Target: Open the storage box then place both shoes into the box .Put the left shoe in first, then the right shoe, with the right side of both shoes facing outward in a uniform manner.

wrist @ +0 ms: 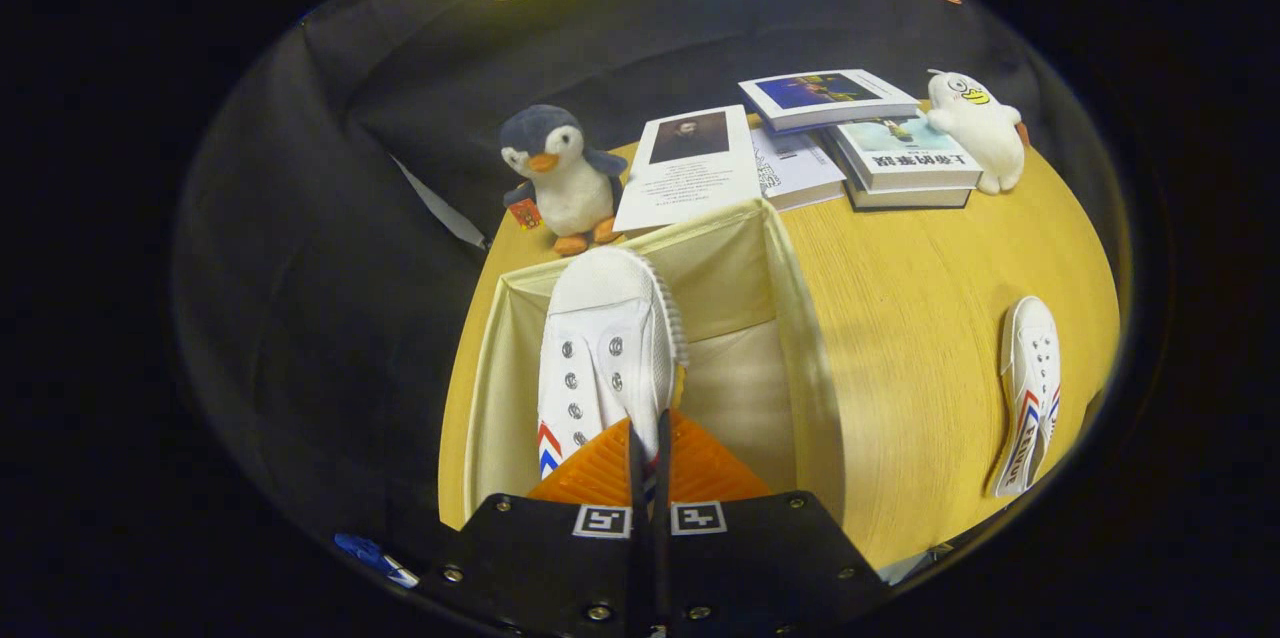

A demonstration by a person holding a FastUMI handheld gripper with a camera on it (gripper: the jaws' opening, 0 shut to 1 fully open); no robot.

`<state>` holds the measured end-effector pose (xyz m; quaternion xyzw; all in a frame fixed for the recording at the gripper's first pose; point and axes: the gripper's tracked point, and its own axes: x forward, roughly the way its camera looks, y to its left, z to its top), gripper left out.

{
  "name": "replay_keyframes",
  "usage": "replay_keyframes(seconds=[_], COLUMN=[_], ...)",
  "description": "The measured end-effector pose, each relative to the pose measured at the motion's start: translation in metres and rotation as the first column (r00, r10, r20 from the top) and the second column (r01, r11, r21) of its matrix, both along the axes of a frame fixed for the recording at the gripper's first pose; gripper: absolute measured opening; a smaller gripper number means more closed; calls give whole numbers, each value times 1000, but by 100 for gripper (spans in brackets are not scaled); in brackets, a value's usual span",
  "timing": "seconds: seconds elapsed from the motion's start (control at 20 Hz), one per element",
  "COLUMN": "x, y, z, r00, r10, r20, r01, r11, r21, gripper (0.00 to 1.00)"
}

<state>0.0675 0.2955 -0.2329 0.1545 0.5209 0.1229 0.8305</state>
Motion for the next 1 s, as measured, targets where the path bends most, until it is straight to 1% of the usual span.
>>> replay_keyframes(seconds=[0.3,0.55,0.65,0.7,0.75,0.8,0.85,0.95,1.0], x=[-11,-14,-16,-17,-17,-15,-15,-15,-14], y=[23,31,35,42,45,47,45,36,28], z=[-26,-45,-44,-39,-29,-22,-15,-4,4], r00=[998,994,991,990,990,989,987,983,981], r10=[16,64,100,118,130,144,160,184,190], r20=[-67,-94,-87,-82,-62,-38,-20,17,42], r01=[-15,-65,-100,-115,-125,-140,-157,-185,-193], r11=[1000,998,995,992,989,985,982,979,978], r21=[20,-10,6,47,77,97,101,89,84], gripper=[0,0,4,12,24,38,49,91,98])
